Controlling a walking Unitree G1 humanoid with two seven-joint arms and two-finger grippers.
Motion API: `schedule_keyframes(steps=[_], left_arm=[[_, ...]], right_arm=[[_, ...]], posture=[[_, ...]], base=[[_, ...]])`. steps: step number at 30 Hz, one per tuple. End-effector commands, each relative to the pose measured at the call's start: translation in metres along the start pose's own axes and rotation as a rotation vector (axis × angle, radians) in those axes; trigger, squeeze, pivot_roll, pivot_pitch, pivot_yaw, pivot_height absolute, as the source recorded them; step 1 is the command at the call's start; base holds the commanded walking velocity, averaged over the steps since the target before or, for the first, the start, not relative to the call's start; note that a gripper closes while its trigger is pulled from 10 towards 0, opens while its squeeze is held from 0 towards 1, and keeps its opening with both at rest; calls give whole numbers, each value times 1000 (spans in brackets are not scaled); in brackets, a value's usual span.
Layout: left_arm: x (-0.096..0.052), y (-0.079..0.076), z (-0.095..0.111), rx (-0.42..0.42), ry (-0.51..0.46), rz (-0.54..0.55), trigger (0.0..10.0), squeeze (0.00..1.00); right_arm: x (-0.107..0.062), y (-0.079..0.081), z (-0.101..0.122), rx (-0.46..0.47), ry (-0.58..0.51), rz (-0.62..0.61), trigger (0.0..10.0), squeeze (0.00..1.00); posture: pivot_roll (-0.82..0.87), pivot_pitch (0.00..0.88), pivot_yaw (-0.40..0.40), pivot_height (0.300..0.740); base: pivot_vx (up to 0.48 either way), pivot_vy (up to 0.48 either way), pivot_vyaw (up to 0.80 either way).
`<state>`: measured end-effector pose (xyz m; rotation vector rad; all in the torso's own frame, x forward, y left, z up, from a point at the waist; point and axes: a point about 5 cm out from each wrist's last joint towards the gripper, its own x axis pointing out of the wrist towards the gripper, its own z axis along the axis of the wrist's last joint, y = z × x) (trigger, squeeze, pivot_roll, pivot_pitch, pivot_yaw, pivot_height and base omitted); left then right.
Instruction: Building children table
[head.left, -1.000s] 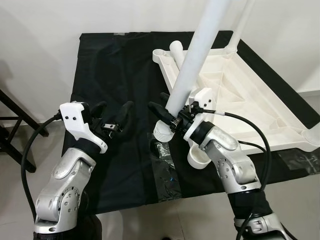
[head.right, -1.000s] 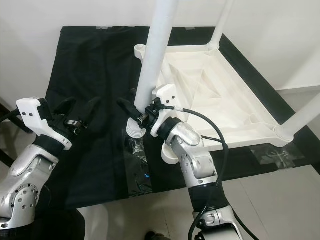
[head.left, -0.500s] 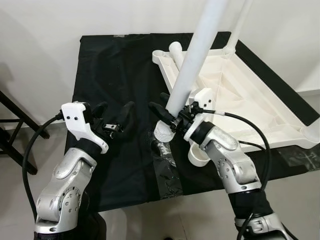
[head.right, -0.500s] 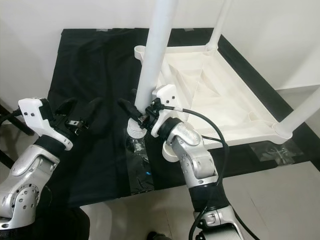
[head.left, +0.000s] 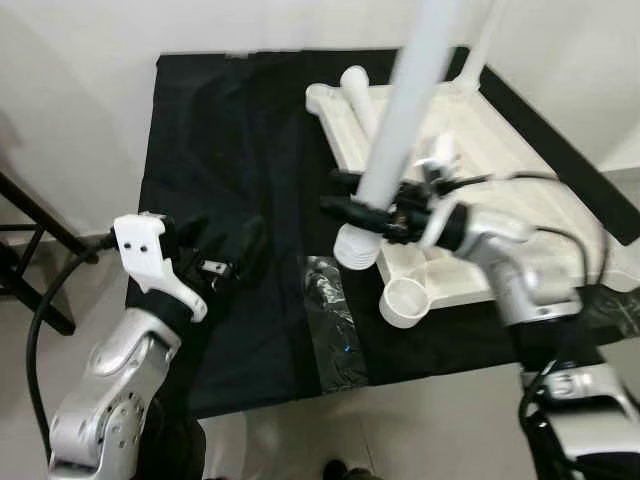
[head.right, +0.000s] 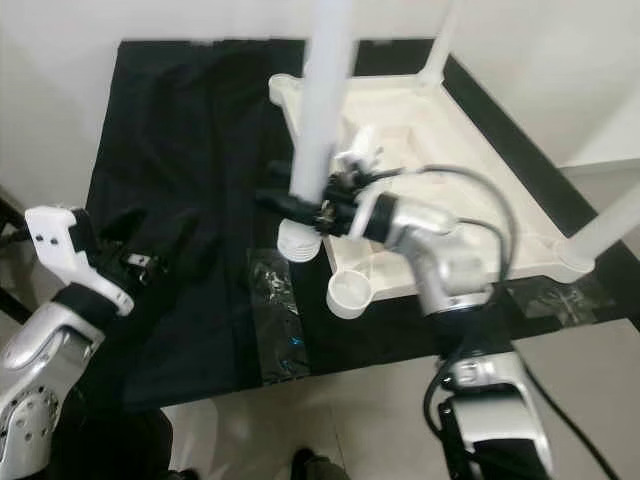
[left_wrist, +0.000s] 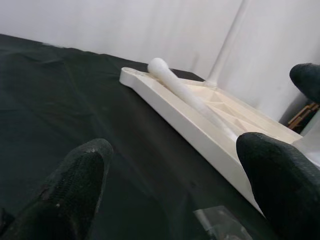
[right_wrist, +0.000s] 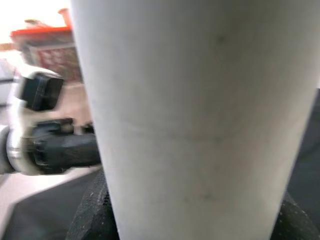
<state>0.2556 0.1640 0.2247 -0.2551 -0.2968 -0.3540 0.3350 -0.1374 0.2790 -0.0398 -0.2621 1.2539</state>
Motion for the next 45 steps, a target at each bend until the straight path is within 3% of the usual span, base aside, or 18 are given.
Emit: schedule_keyframes(steps=[1, 10, 13, 18, 29, 35, 39, 45], left_arm=[[-3, -4, 0, 1, 15, -31, 10000, 0], [-1, -1, -3, 1, 40, 1, 10000, 0], [-1, 4, -4, -8, 39, 44, 10000, 0], [-2, 5, -4, -2, 41, 53, 10000, 0], [-6, 7, -4, 30, 49, 70, 10000, 0], [-9, 6, -6, 52, 60, 77, 10000, 0], [-15, 12, -2, 88, 63, 111, 10000, 0], [-18, 16, 1, 117, 64, 132, 10000, 0]], right_arm=[[-2, 6, 3, 13, -13, 70, 10000, 0], [6, 19, -12, 10, 37, 152, 10000, 0], [25, 33, -16, -4, 57, 201, 10000, 0], [36, 39, -20, -21, 76, 205, 10000, 0], [53, 38, -28, -41, 61, 145, 10000, 0], [60, 31, -21, -64, 44, 155, 10000, 0], [56, 19, -8, -87, 60, 246, 10000, 0], [46, 18, 2, -78, 101, 393, 10000, 0]], posture=[[90, 283, -98, 740], [88, 287, -93, 740], [87, 283, -90, 740], [93, 278, -92, 740], [103, 271, -98, 740], [108, 285, -100, 740], [112, 309, -103, 740], [114, 335, -108, 740]], base=[[0, -469, 0], [0, -312, 0], [0, 0, 0], [0, 0, 0], [0, 0, 0], [0, 0, 738], [0, 0, 800], [0, 0, 800]])
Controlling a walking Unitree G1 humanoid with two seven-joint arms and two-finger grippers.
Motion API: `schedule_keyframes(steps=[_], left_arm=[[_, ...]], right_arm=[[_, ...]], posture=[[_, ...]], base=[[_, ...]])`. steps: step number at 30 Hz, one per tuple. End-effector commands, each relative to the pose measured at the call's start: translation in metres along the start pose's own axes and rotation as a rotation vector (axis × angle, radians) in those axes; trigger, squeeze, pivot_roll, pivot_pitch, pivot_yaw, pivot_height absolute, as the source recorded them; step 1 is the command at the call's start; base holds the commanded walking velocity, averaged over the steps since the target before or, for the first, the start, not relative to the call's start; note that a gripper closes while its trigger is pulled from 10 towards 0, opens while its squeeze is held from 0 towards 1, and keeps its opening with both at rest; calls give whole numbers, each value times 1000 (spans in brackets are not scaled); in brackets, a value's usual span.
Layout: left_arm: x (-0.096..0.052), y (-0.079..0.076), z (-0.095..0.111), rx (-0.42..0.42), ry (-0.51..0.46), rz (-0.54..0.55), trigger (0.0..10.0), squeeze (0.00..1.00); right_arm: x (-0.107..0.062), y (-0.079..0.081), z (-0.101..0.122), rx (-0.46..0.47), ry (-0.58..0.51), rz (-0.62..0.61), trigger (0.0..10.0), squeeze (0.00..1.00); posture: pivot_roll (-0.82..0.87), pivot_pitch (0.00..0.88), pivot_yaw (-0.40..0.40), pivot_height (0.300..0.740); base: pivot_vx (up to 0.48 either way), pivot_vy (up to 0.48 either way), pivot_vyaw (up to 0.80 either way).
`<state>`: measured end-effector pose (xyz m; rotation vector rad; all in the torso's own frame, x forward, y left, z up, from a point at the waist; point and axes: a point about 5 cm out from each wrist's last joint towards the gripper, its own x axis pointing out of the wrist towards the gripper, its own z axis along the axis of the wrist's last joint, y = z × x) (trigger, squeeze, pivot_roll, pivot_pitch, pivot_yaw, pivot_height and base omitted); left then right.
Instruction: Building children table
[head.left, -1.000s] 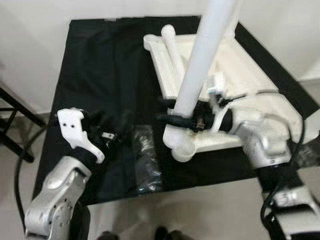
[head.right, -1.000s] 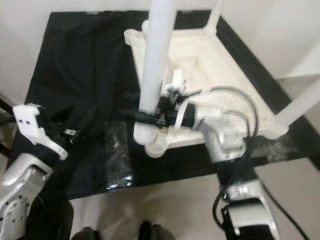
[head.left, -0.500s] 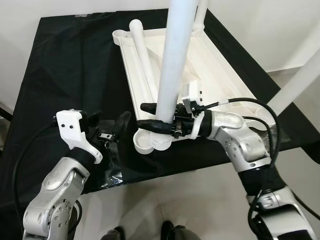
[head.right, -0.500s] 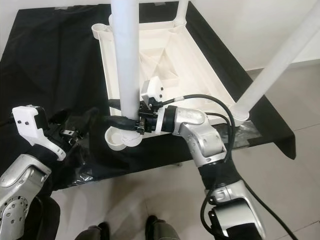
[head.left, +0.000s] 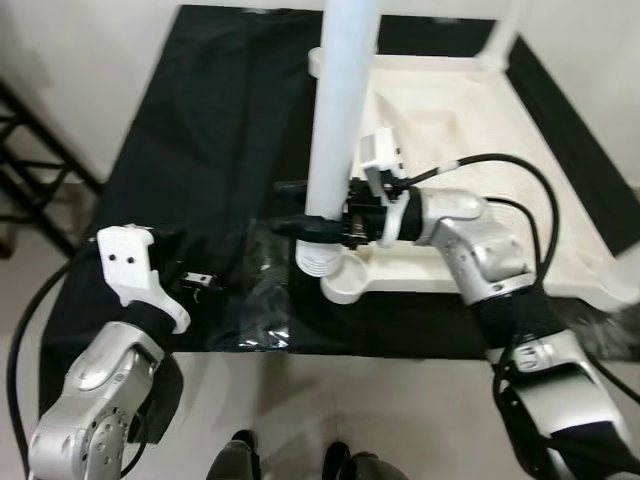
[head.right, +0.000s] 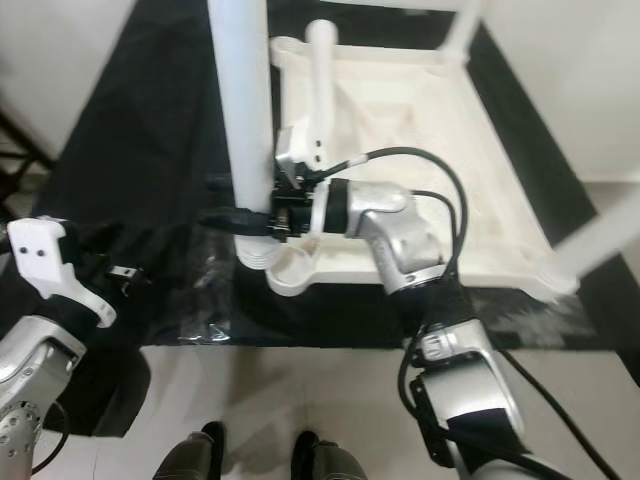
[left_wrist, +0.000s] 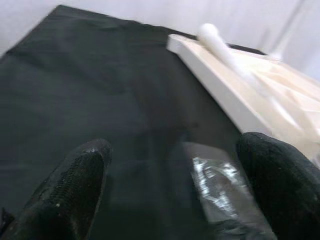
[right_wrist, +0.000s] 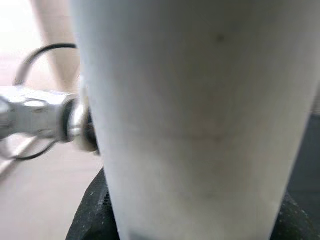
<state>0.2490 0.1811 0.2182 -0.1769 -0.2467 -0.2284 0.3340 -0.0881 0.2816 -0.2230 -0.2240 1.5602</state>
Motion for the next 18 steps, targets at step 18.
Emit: schedule_keyframes(steps=[18], left_arm=[[-9, -10, 2, 34, 37, -54, 10000, 0]], right_arm=[[-17, 13, -1, 71, 23, 251, 10000, 0]], posture=[[105, 368, -103, 740]], base=[[0, -234, 133]])
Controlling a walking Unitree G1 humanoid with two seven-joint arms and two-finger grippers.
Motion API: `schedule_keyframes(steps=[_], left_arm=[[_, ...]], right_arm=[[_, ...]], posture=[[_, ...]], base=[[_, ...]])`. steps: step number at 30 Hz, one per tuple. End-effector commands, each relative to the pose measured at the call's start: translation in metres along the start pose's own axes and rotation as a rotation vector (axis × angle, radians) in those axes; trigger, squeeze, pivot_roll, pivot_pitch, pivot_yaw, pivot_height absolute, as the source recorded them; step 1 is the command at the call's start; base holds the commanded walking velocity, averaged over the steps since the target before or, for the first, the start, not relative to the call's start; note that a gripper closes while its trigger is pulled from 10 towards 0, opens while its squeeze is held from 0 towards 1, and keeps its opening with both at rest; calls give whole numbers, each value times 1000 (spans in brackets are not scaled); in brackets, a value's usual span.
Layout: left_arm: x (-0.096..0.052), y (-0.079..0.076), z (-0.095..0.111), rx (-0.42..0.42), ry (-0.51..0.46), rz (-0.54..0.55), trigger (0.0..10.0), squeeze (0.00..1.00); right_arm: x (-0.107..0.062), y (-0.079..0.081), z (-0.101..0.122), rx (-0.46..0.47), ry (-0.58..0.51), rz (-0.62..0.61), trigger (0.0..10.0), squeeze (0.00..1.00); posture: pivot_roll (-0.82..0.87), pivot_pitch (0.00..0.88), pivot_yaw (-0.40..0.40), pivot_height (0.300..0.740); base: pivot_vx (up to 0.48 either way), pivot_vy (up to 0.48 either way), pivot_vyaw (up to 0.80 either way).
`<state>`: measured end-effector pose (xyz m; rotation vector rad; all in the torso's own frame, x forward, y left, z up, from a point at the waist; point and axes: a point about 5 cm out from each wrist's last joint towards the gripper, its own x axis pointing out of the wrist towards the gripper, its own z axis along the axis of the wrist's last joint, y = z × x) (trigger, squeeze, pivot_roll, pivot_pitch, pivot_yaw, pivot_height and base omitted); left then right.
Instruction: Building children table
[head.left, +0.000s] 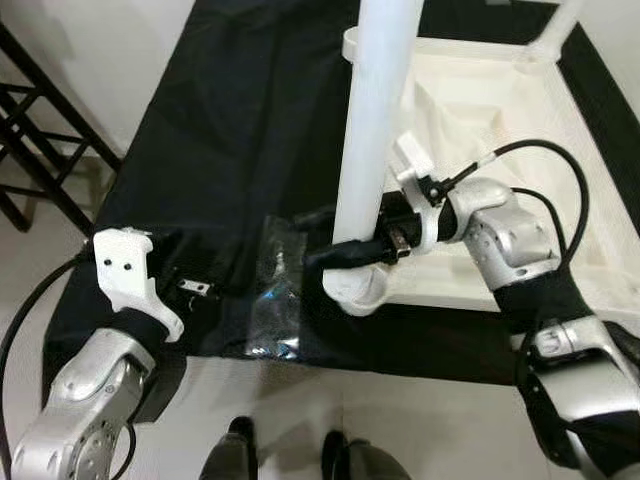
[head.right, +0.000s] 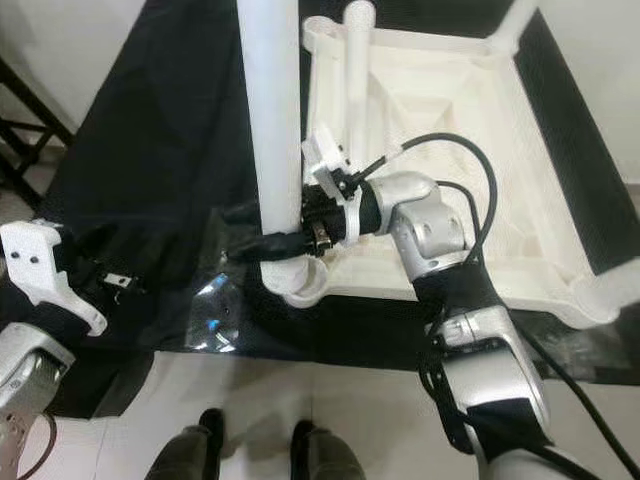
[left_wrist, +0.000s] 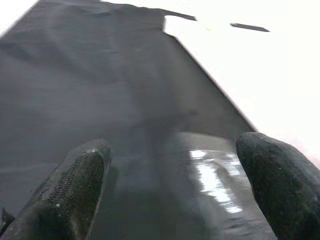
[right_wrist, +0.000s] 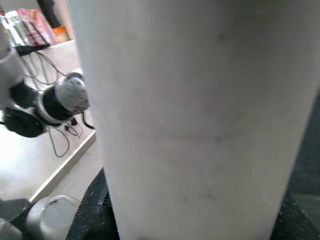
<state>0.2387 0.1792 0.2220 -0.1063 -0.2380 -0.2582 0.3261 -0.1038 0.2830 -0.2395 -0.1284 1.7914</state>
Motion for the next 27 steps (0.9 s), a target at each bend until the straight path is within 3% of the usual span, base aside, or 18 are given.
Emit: schedule_keyframes(steps=[1, 7, 12, 21, 27], left_arm=[[-1, -6, -3, -30, 16, -18, 10000, 0], [3, -6, -6, -35, 26, -14, 10000, 0], [4, -5, -9, -27, 34, -11, 10000, 0], [5, 1, -8, -17, 43, 31, 10000, 0], [5, 4, -4, 10, 23, 46, 10000, 0]], right_arm=[[0, 6, -5, 12, -14, 16, 10000, 0], [15, 13, -13, -3, -31, 36, 10000, 0], [25, 9, -20, -36, -25, 5, 10000, 0], [34, 2, -9, -72, -83, -63, 10000, 0], [36, 0, -3, -79, -116, -69, 10000, 0]], posture=[[105, 368, -103, 740], [103, 357, -102, 740], [100, 351, -106, 740], [104, 340, -109, 740], [107, 337, -108, 740]], base=[[0, 0, 0], [0, 0, 0], [0, 0, 0], [0, 428, 0], [0, 0, 0]])
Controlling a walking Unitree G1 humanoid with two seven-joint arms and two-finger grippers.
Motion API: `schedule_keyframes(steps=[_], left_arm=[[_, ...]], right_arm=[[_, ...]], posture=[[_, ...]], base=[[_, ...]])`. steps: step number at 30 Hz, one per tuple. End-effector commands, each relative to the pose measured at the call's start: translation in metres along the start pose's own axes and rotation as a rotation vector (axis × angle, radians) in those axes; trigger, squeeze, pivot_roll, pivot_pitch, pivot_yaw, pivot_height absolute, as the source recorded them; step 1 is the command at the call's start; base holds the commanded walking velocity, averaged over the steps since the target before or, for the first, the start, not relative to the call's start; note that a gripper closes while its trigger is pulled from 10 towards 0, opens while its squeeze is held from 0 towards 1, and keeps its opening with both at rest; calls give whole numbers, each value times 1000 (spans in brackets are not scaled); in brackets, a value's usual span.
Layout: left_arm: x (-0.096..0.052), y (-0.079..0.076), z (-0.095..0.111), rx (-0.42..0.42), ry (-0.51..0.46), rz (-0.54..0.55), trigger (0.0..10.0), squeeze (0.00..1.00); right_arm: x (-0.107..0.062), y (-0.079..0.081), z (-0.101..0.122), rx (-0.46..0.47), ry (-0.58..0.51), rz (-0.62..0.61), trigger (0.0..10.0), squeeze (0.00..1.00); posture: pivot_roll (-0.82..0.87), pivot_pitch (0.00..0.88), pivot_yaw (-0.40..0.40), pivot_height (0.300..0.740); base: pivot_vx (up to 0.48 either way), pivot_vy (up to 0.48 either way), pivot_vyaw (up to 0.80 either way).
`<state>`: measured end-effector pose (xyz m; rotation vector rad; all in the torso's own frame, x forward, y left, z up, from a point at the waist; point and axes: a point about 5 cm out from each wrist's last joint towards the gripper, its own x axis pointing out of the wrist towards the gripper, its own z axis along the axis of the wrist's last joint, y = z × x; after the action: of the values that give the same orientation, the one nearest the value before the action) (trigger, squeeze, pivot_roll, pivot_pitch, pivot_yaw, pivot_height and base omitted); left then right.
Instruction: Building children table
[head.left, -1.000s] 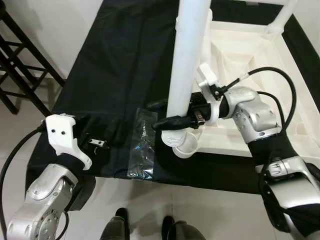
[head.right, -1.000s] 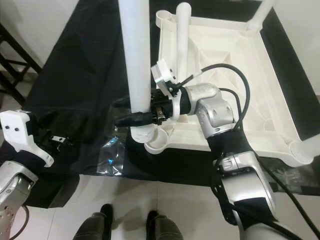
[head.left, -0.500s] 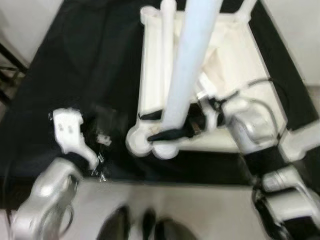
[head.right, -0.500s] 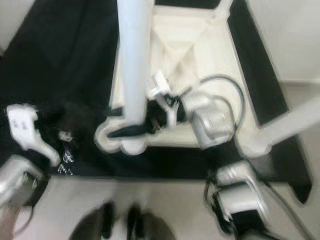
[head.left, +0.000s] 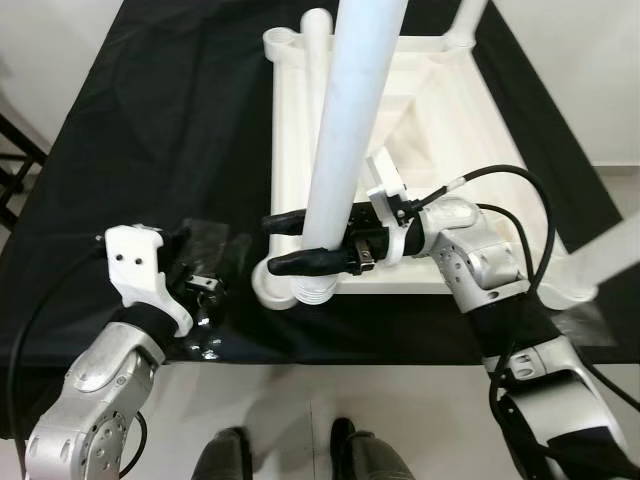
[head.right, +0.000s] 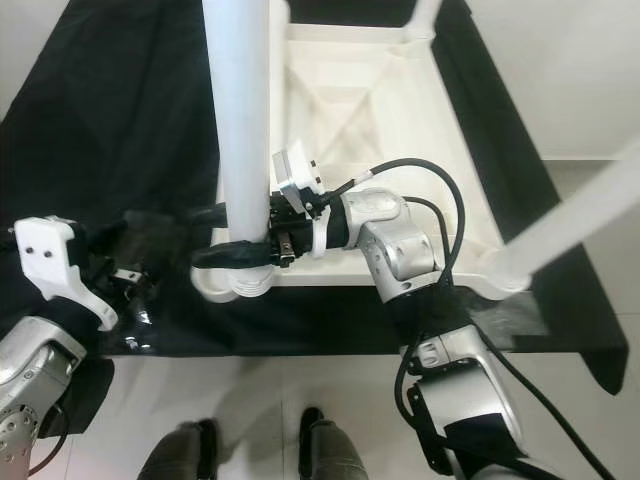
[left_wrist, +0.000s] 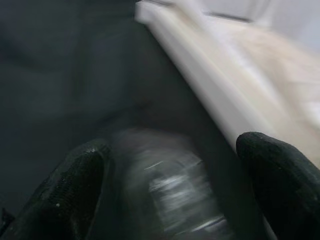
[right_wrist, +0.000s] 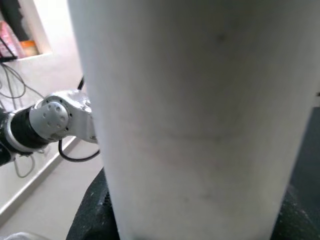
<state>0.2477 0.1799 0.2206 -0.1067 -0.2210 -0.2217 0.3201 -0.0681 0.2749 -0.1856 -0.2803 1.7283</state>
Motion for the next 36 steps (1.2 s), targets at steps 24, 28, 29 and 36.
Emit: schedule_keyframes(steps=[24, 28, 29, 36], left_arm=[[-16, -6, -8, 78, 57, -12, 10000, 0], [-22, -7, -4, 89, 56, -29, 10000, 0], [-22, -7, -4, 89, 56, -29, 10000, 0], [-32, -3, 7, 124, 38, -43, 10000, 0]], right_arm=[[-28, -9, 20, 61, 53, 165, 10000, 0], [-29, -10, 13, 89, 80, 169, 10000, 0], [-29, -10, 13, 89, 80, 169, 10000, 0], [-19, -3, -1, 119, 124, 236, 10000, 0]], posture=[[122, 389, -102, 740], [129, 410, -96, 740], [129, 410, -96, 740], [153, 439, -80, 740]], base=[[0, 0, 0], [0, 0, 0], [0, 0, 0], [0, 0, 0]])
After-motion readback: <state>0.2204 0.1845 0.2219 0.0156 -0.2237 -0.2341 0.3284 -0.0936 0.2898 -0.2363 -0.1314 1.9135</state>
